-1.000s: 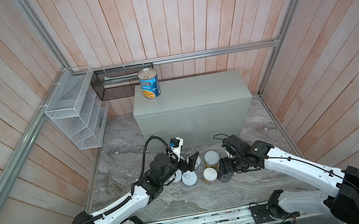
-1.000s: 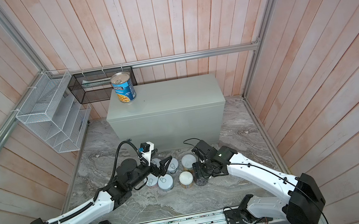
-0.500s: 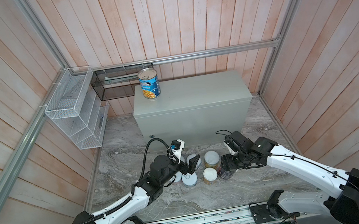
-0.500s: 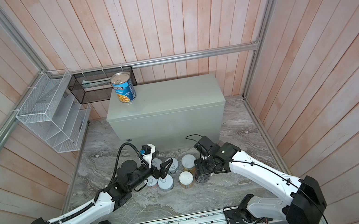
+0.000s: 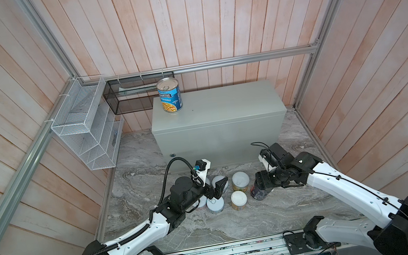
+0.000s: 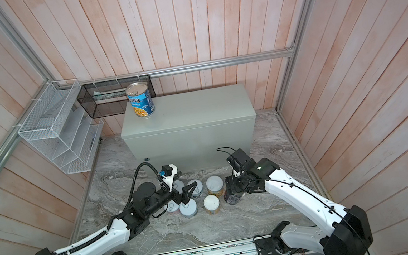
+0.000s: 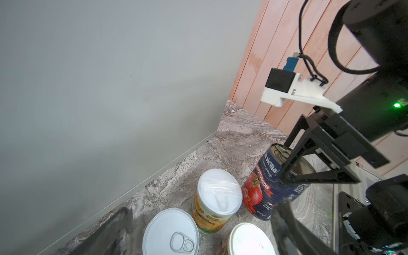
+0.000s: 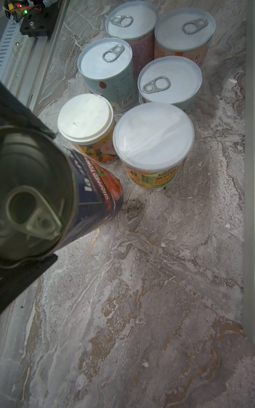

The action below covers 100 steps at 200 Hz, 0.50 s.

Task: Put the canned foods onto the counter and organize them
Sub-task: 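Close the right gripper on the la sicilia can and lift it, then reach the left gripper to the held la sicilia can and grasp it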

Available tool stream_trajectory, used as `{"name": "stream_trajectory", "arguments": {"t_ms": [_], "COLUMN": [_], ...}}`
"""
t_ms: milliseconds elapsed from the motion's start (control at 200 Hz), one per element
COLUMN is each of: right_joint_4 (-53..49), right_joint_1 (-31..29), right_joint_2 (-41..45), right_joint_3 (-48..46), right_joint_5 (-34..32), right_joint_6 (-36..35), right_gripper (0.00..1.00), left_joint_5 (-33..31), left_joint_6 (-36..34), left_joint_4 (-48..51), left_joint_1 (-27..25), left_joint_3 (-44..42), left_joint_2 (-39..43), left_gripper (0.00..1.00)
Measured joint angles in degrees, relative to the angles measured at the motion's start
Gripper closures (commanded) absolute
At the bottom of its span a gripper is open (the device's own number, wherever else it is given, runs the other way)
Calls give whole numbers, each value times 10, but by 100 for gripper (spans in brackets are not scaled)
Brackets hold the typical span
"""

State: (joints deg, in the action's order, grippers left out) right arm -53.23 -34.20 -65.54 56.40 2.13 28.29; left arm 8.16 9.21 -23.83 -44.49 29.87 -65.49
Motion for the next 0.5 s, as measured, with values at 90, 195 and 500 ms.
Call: {"name": "stream_trajectory", "arguments": {"t_ms": [90, 195, 500], "right_joint_4": [-6, -9, -33], "right_joint_1": [5, 14, 25], "right_joint_2": [1, 2, 1], "right_joint_3": [10, 20, 71], "right_joint_5": [5, 13, 33], "right_joint_6": [-7, -15, -33], "right_gripper": [58, 58, 58], "left_joint_5": [13, 41, 132], "left_joint_6": [-3, -13, -37], "left_joint_4": [-5, -10, -26], "left_joint_1": [0, 0, -11], "left_joint_3": [0, 0, 0], "left_joint_2": [0, -1, -12], "left_gripper": [0, 0, 0]}}
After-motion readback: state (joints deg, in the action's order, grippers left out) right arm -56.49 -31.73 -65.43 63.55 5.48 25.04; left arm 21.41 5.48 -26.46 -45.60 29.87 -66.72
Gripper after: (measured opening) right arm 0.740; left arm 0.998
